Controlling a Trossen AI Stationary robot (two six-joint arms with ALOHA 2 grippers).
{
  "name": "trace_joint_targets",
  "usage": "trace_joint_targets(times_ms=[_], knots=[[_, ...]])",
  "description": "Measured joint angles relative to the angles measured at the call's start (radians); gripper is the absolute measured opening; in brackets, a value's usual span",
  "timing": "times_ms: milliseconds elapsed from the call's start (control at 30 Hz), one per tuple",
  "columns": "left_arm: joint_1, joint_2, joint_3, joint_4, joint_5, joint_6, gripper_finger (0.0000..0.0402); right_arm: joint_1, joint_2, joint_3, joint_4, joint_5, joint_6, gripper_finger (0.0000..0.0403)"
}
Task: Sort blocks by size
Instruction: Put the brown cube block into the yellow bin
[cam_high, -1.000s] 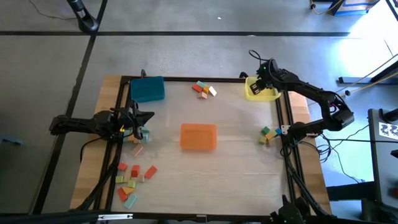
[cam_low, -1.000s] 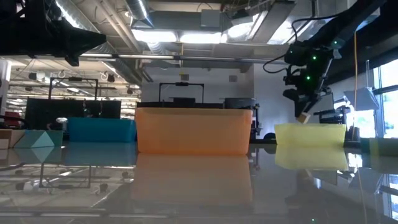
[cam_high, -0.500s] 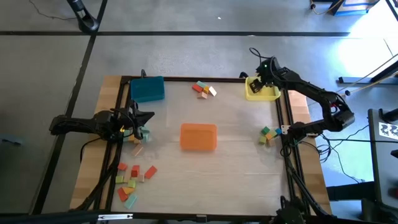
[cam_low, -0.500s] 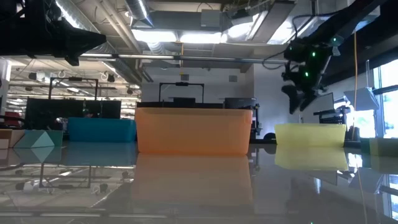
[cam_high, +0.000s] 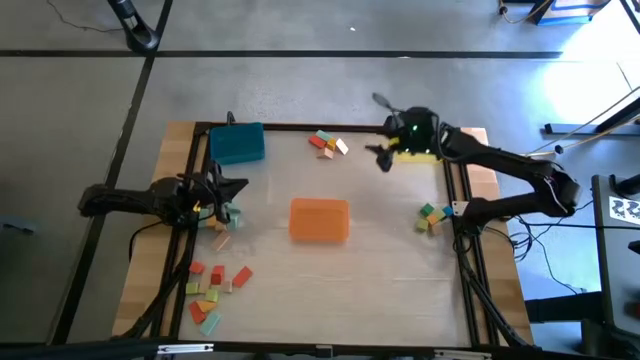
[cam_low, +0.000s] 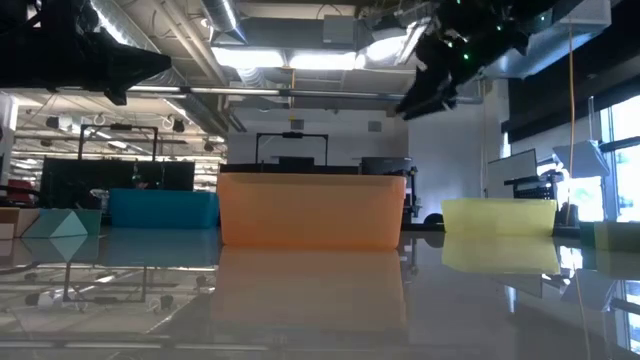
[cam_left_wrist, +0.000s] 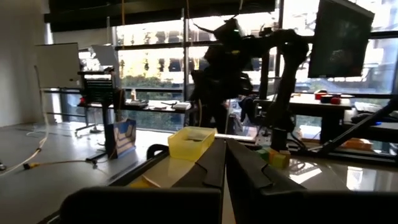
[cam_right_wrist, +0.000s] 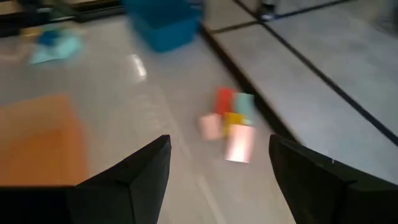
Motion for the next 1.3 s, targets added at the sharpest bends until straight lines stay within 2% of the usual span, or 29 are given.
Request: trace_joint_targets(times_ms=[133,333,467,567,700,800,1033,1200,1300], knots=[[0.000,0.072,0.060,-0.006,-0.019,0.005,0.0026,0.116,0.024,-0.001,0.039,0.013,0.018,0.0269],[0.000,0.263,0.213,-0.071,-0.019,-0.005,0.0107,0.237,0.056,-0.001,0.091,0.068,0.020,0.0269],[0.000,0.421,0.395,-0.272,-0.019,-0.053,0.0160,0.281,0.070,-0.002,0.085,0.110,0.021,0.0269],[-0.003,0.533,0.544,-0.482,-0.018,-0.137,0.0187,0.303,0.073,-0.002,0.090,0.116,0.021,0.0269],[-0.018,0.652,0.713,-0.781,-0.004,-0.267,0.0200,0.313,0.075,-0.002,0.086,0.115,0.021,0.0269],[-0.043,0.709,0.794,-0.943,-0.003,-0.342,0.0201,0.312,0.075,-0.002,0.085,0.116,0.023,0.0269],[-0.122,0.736,0.815,-1.152,0.063,-0.590,0.0192,0.311,0.075,-0.002,0.085,0.115,0.025,0.0269],[-0.185,0.738,0.750,-1.257,0.141,-0.754,0.0190,0.311,0.075,-0.002,0.088,0.115,0.017,0.0269],[-0.213,0.746,0.693,-1.263,0.198,-0.812,0.0189,0.310,0.075,-0.002,0.100,0.116,0.016,0.0269]])
